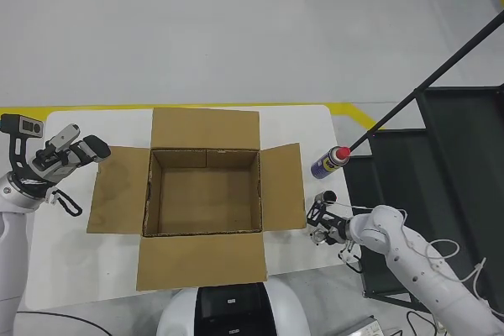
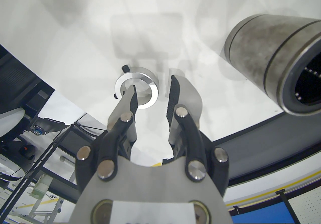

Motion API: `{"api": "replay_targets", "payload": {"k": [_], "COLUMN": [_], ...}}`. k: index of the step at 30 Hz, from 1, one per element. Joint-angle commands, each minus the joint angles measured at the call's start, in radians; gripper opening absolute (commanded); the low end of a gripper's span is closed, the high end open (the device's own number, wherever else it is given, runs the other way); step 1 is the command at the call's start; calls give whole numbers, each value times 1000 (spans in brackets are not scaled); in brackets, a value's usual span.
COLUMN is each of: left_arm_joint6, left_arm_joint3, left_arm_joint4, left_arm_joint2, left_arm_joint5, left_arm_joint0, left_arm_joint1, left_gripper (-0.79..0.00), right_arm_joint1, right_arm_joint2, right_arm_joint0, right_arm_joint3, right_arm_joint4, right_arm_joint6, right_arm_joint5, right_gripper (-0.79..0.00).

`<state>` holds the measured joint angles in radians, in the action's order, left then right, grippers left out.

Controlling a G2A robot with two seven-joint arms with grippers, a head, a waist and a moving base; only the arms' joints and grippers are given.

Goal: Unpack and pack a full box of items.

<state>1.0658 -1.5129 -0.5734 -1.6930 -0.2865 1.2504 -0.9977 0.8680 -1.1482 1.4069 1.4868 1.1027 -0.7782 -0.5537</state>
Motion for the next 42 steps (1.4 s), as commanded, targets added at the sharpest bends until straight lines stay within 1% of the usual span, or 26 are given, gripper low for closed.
{"api": "replay_targets", "payload": {"k": [1,4,5,7,8,14,19,26,31,34,39,42], "left_arm_joint6": [0,0,0,0,0,0,0,0,0,0,0,0], "left_arm_joint3": [0,0,0,0,0,0,0,0,0,0,0,0], "left_arm_joint4": [0,0,0,0,0,0,0,0,0,0,0,0], "left_arm_joint2": [0,0,0,0,0,0,0,0,0,0,0,0], "left_arm_joint5": [0,0,0,0,0,0,0,0,0,0,0,0], "left_arm_joint0": [0,0,0,0,0,0,0,0,0,0,0,0], "left_arm_joint1": [0,0,0,0,0,0,0,0,0,0,0,0], "left_gripper": [0,0,0,0,0,0,0,0,0,0,0,0], "right_arm_joint1": [1,3,4,5,6,5,-10,-48,-67,-76,-84,-87], "right_arm_joint2": [3,9,12,17,20,13,-50,-246,-375,-440,-550,-621], "right_arm_joint0": [-2,-7,-9,-13,-15,-18,30,170,257,292,338,361], "right_arm_joint3": [-4,-11,-13,-16,-15,10,92,251,308,328,382,436], "right_arm_joint4": [-2,-1,1,1,4,7,-19,-183,-323,-386,-429,-408], "right_arm_joint6": [1,0,-1,0,-3,-16,-12,33,75,89,115,109], "right_arm_joint5": [2,0,-1,-3,-8,-6,-15,-145,-252,-286,-261,-201], "right_gripper": [-471,-474,-486,-610,-785,-785,-785,-785,-785,-785,-785,-785]}}
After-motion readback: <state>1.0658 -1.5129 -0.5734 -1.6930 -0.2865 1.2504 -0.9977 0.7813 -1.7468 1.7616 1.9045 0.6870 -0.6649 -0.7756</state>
